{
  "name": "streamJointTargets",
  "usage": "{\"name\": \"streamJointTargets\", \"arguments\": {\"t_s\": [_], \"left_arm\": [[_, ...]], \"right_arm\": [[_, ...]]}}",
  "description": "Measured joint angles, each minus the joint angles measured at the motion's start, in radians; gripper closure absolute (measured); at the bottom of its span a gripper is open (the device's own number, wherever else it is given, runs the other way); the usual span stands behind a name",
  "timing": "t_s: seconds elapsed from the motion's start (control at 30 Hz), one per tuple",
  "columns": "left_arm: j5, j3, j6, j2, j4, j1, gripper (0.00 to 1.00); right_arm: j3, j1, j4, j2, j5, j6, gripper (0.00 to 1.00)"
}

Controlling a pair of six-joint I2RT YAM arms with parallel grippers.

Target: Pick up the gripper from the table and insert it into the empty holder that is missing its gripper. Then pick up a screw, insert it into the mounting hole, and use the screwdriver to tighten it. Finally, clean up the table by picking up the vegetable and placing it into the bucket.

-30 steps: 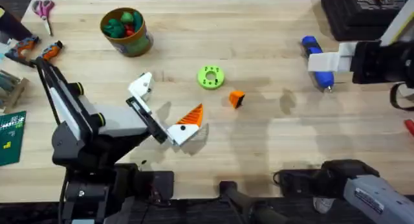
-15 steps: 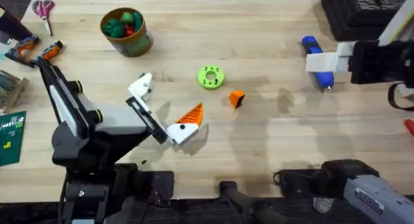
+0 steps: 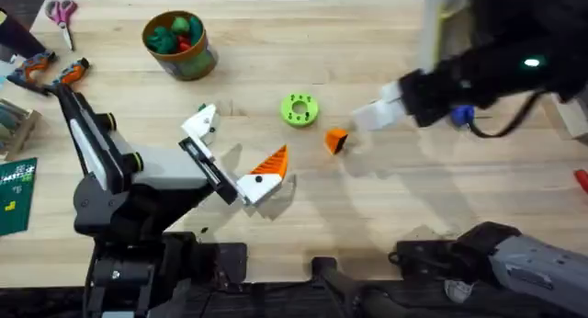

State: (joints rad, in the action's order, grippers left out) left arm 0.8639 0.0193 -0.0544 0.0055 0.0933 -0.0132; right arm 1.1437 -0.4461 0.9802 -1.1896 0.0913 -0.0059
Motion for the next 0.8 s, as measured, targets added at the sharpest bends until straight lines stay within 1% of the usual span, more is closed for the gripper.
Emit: {"name": "streamJointTargets", "arguments": {"t_s": [0.17, 0.33, 0.43, 0.6, 0.8], "left_arm": [[0.0, 0.0, 0.0, 0.0, 0.0, 0.0, 0.015], [0.0, 0.0, 0.0, 0.0, 0.0, 0.0, 0.015], [0.0, 0.0, 0.0, 0.0, 0.0, 0.0, 0.015], [0.0, 0.0, 0.0, 0.0, 0.0, 0.0, 0.015], [0.0, 0.0, 0.0, 0.0, 0.0, 0.0, 0.015]], "right_arm": [[0.025, -0.129, 0.0, -0.086, -0.02, 0.014, 0.009], [0.025, -0.206, -0.015, -0.188, -0.024, 0.037, 0.009], [0.025, -0.227, -0.034, -0.25, -0.024, 0.043, 0.009], [0.025, -0.232, -0.047, -0.332, -0.054, 0.051, 0.009], [0.025, -0.232, -0.051, -0.389, -0.085, 0.051, 0.009]]}}
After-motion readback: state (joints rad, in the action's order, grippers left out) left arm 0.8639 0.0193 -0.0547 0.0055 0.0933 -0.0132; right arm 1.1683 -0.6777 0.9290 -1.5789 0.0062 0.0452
